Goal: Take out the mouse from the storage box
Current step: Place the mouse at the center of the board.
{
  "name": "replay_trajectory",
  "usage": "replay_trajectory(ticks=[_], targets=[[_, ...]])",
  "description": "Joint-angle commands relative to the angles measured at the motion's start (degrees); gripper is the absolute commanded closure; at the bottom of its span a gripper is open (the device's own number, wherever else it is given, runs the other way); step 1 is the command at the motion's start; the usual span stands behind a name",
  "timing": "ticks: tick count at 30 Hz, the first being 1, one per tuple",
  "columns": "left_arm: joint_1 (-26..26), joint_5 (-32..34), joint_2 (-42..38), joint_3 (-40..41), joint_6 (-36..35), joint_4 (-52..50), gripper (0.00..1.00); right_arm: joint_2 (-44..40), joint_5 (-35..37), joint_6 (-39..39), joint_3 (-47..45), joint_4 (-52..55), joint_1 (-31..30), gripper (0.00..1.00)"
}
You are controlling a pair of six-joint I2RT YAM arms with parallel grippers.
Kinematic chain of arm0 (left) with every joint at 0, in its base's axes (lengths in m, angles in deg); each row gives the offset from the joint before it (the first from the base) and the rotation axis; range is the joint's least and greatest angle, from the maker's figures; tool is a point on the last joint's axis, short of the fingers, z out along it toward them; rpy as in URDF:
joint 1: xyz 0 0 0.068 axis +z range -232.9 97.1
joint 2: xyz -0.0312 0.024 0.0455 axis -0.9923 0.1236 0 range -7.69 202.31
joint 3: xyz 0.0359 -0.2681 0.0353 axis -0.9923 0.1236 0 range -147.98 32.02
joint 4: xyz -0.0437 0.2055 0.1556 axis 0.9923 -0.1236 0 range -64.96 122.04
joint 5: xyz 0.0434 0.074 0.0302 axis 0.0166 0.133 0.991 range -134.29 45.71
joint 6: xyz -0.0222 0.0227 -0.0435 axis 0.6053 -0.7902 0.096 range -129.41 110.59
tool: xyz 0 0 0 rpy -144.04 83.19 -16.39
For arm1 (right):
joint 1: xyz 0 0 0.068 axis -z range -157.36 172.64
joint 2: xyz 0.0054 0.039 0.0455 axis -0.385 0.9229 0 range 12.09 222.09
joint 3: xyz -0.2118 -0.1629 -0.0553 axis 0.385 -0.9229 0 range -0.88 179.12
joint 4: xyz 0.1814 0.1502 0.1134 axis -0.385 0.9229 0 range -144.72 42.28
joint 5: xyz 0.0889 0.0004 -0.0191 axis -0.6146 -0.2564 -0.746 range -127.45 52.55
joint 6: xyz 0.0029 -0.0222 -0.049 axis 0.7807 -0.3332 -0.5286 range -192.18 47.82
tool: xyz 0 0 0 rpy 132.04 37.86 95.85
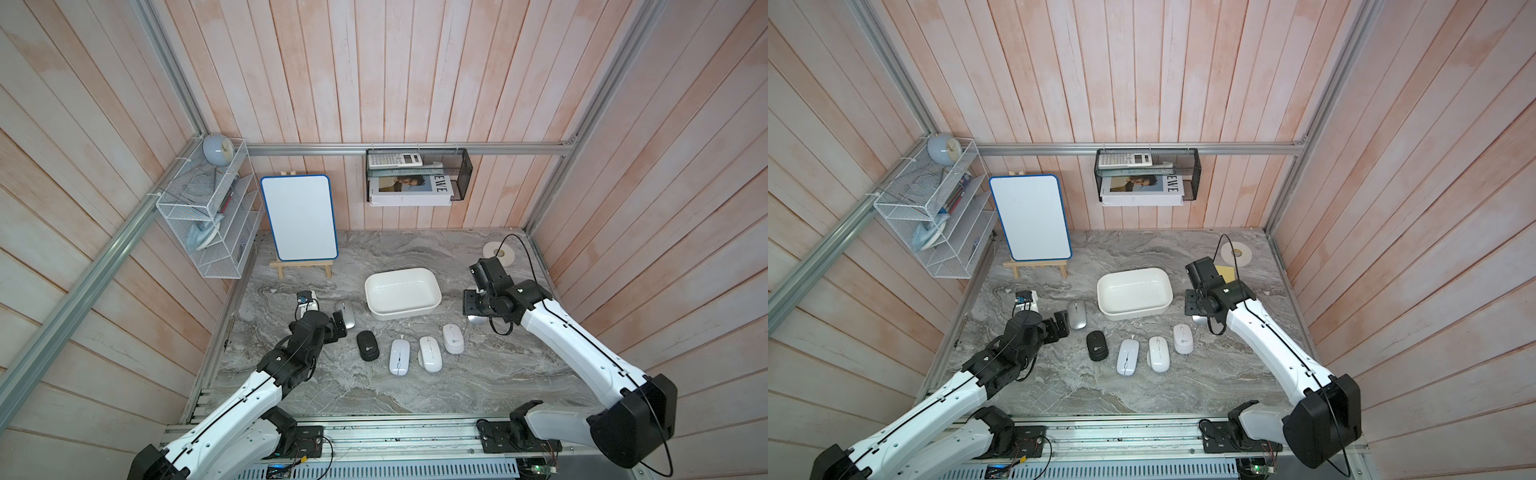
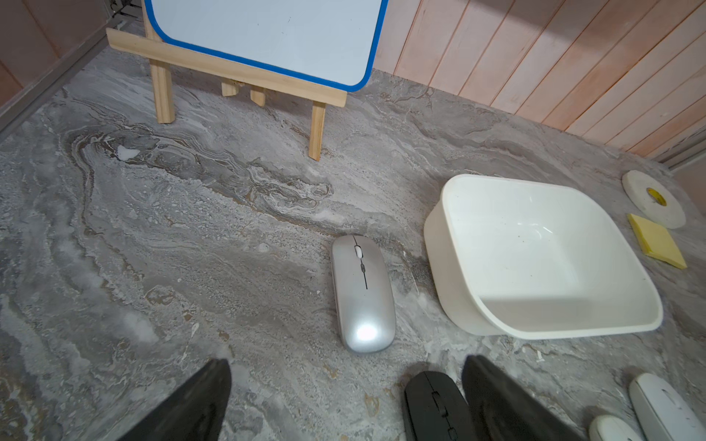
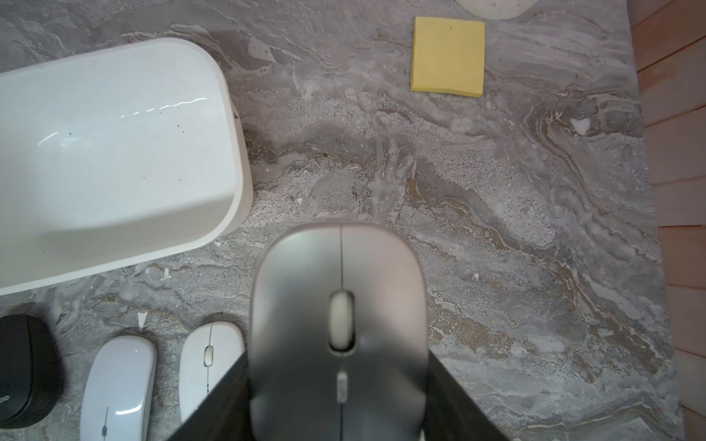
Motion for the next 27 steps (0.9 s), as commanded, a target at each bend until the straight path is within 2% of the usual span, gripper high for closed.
replay_trajectory(ticks=[1,11,20,27], targets=[[-0.2,1.7,-0.7,0.9,-1.3,2.0,0.00,0.8,-3.3,0.7,-2.8,-5.9,2.9,0.45],[-0.1,3.3,-1.0,1.5,-1.6,2.7,0.00,13.9,-6.8,-1.8,2.6,-11.6,8.9,0.46],[-0.2,4.0,-0.7,1.8,-1.8,3.4,0.00,31.0,-10.1,-3.7,15.8,-4.7,11.5,0.46],[-0.2,4.1,0.5,1.6,-2.0,4.0,0.00,37.3,-11.6,-3.6,18.4,-5.4,11.5,0.45]])
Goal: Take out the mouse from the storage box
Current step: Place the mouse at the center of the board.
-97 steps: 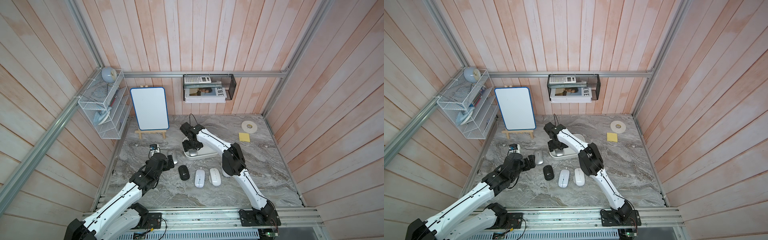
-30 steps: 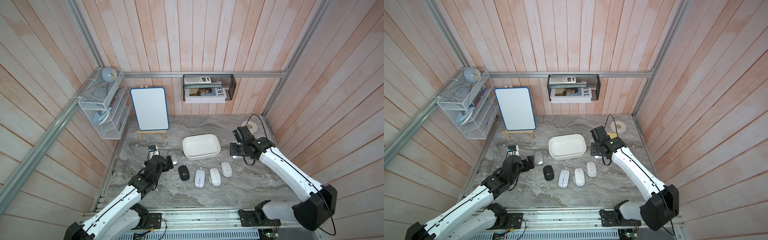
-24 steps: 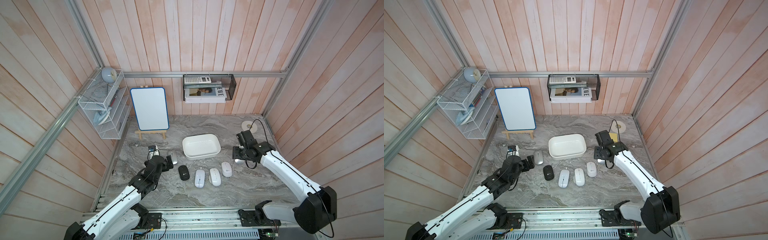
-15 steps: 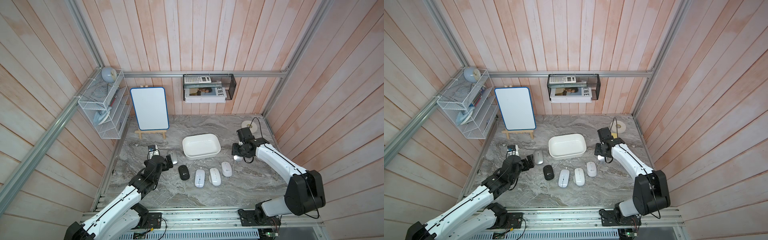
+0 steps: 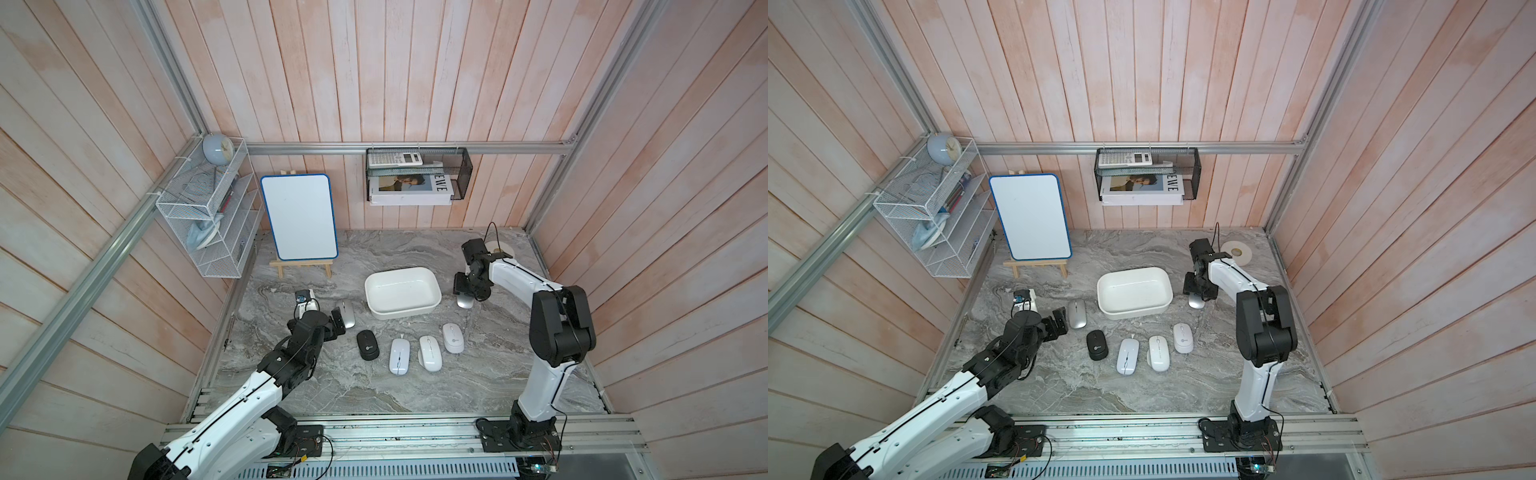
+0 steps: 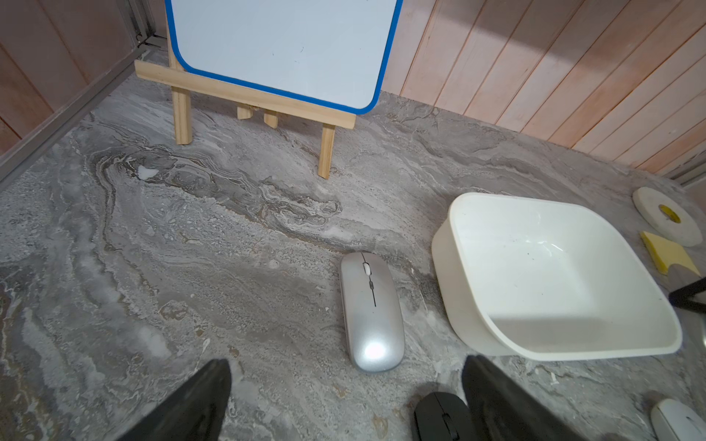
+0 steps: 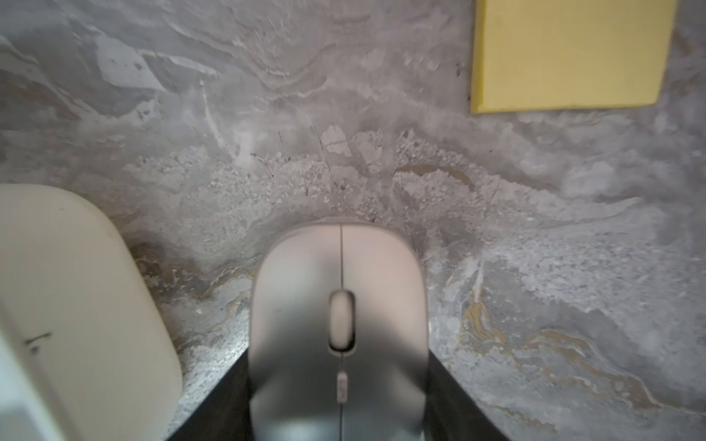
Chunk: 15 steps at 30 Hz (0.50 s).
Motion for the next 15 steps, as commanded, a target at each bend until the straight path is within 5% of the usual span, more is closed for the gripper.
replay_trajectory(ticks=[1,15], targets=[[-0.1,1.3,0.7,0.8,-0.8,1.5,0.00,1.5,-1.2,-0.6,2.2,2.2,0.1,0.45],[-0.1,1.3,2.0,0.3,-0.8,2.3,0.00,6.3,-0.7,-0.3,4.7,3.5,0.0,0.42]])
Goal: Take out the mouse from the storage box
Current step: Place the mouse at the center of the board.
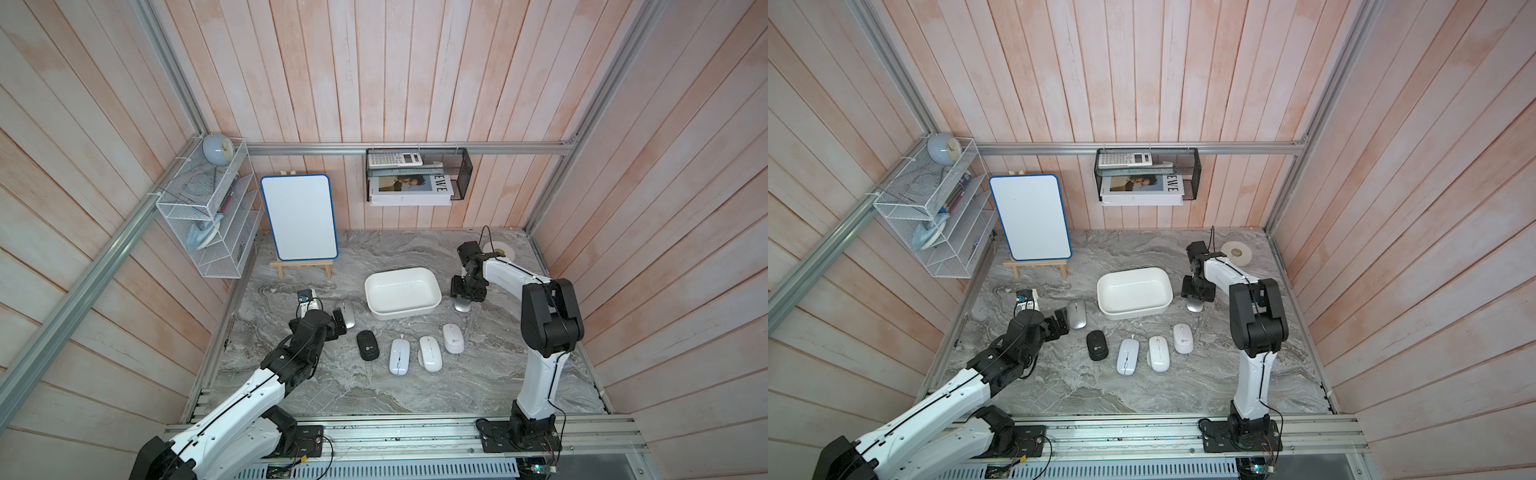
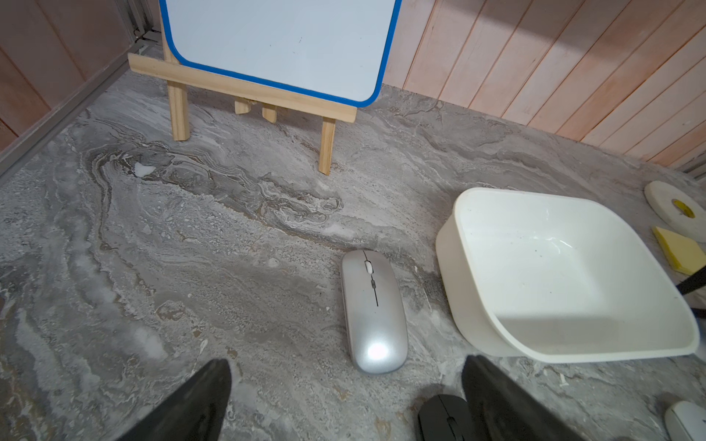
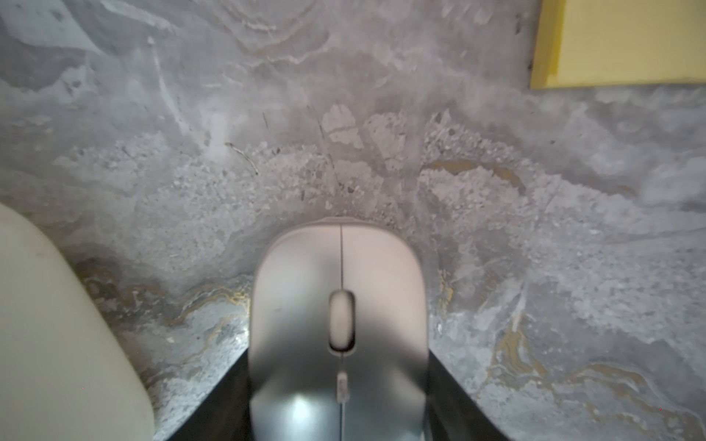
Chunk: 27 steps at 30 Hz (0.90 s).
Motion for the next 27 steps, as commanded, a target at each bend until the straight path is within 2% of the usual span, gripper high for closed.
replay_trajectory(ticks=[1,7,11,16,27], targets=[[-0.1,1.2,0.1,0.3,-0.7,1.1,0.00,1.4,-0.1,-0.1,1.8,1.9,-0.1,0.42],[-0.1,1.1,-0.3,0.3,-0.6,0.9,0.00,1.8,0.4,0.1,2.0,2.5,-0.3,0.35],[-0.1,1.1,-0.4,0.2,-0.6,0.8,0.00,1.0,0.6,0.4,1.5,2.7,-0.3,0.26],[-0.1,1.2,-0.6,0.2,-0.6,0.7,0.00,-0.7,0.8,0.6,1.5,3.7,-0.4,0.23],[-0.2,1.4,-4.7,1.1,-0.1,-0.5,0.00,-15.4,6.7,0.1,-2.8,8.3,-5.6,0.19]])
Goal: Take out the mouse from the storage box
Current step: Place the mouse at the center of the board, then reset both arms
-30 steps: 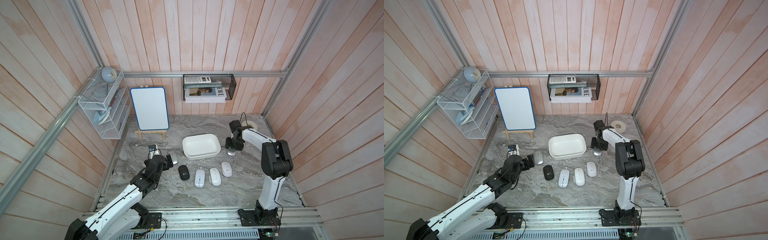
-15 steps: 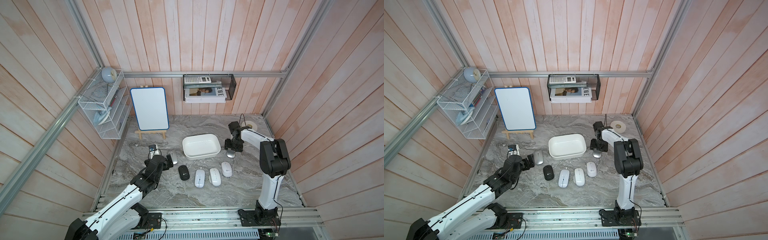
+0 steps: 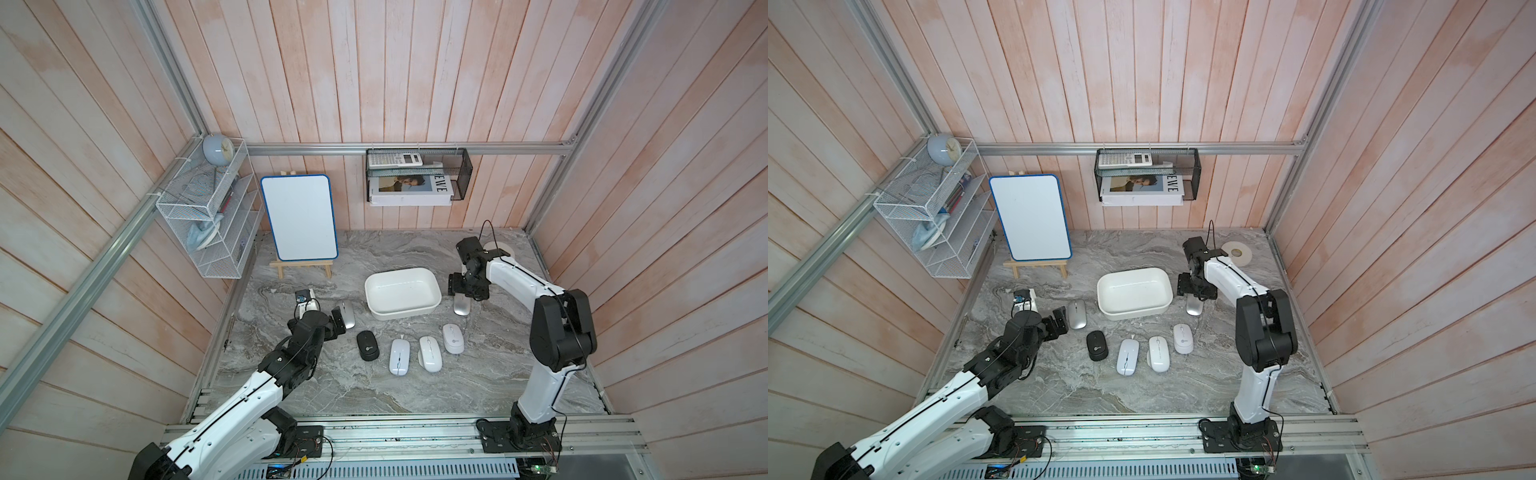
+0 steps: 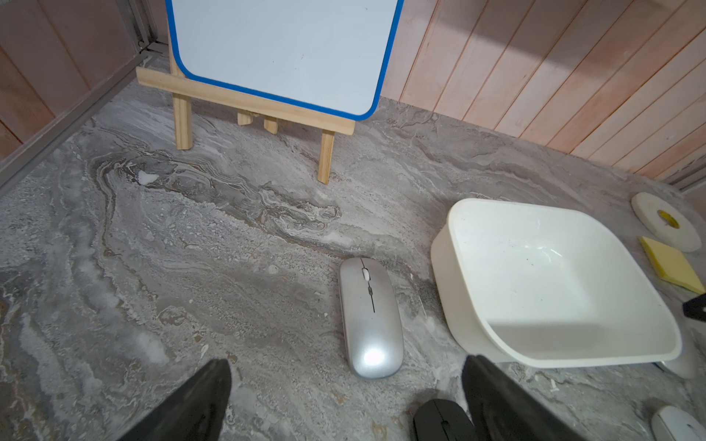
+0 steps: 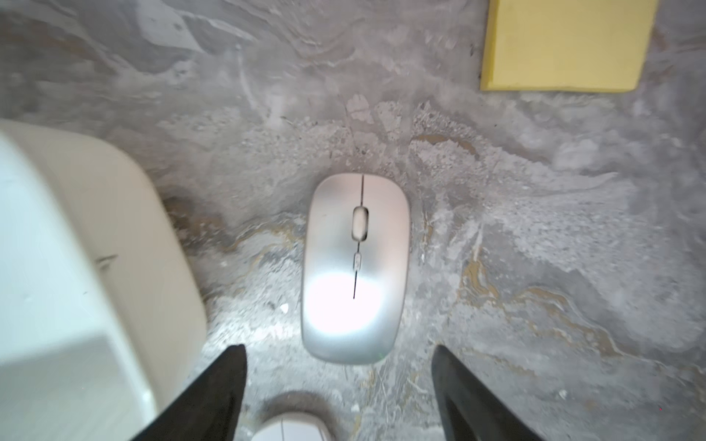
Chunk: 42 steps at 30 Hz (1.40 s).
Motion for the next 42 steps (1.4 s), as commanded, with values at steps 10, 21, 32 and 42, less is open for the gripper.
replay_trajectory(ticks=[10,21,32,42], targets=[[-0.3,21.1,-2.7,-5.0,6.7,-8.8,0.00,-25.3,15.1,2.7,-18.2,-4.8,-10.5,0.15],[13.6,17.9,11.1,-7.6,-13.0,18.2,0.00,-48.2,26.4,-0.8,-32.8,-30.9,-3.6,0.02],[25.3,1.3,28.2,2.5,-28.3,48.5,0.00,-36.8,32.4,-11.5,-38.8,-45.5,5.4,0.02],[31.0,-7.3,39.2,9.3,-23.4,66.0,0.00,-25.1,33.2,-21.2,-55.0,-85.6,7.4,0.02]])
